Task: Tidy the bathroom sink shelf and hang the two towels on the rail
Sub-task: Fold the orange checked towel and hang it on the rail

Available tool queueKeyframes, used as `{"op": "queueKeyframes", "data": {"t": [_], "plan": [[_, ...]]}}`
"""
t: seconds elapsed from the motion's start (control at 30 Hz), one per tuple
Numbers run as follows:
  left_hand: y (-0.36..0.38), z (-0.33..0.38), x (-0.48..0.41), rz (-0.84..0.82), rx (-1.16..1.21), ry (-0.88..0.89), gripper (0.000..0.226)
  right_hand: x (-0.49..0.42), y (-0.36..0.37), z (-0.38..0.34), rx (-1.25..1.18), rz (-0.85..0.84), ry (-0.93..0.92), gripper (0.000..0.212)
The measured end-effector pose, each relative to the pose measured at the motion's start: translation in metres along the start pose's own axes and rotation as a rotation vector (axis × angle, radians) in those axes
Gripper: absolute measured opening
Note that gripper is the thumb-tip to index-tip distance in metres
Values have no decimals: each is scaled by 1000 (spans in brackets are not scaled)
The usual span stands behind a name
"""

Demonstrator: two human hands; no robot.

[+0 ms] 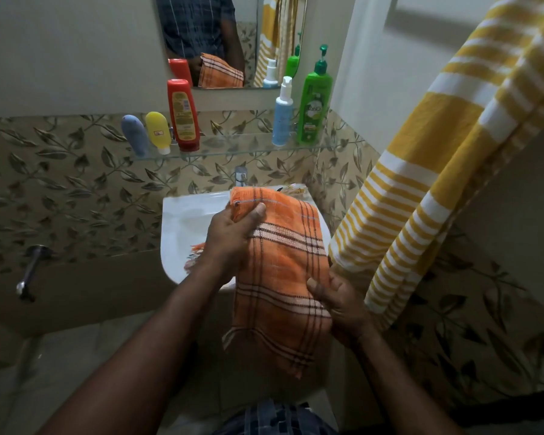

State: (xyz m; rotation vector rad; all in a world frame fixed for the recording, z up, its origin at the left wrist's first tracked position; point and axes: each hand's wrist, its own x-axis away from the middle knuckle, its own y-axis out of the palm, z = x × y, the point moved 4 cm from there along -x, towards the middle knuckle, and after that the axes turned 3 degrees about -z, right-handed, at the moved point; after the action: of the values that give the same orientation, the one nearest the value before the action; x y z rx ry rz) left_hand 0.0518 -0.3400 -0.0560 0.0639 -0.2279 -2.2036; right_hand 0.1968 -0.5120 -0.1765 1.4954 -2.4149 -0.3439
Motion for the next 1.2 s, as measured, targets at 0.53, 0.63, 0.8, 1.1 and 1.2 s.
{"op": "queueKeyframes", "data": {"t": [0.53, 0.63, 0.8, 1.1, 1.2], "plan": [[-15, 44, -7, 75, 132, 86, 18, -10, -9, 53, 186, 165, -38, 61], [-14, 50, -5, 68, 187, 71, 25, -7, 0, 58, 369, 221, -112, 49], [-23, 51, -8, 39, 159, 70, 31, -3, -2, 70, 664, 135, -41, 47], [-32, 41, 7, -259, 47, -40, 19, -59, 74, -65, -119, -29, -44, 95], [-41, 30, 10, -344, 37, -56, 12, -72, 100, -96, -227, -135, -73, 82]]}}
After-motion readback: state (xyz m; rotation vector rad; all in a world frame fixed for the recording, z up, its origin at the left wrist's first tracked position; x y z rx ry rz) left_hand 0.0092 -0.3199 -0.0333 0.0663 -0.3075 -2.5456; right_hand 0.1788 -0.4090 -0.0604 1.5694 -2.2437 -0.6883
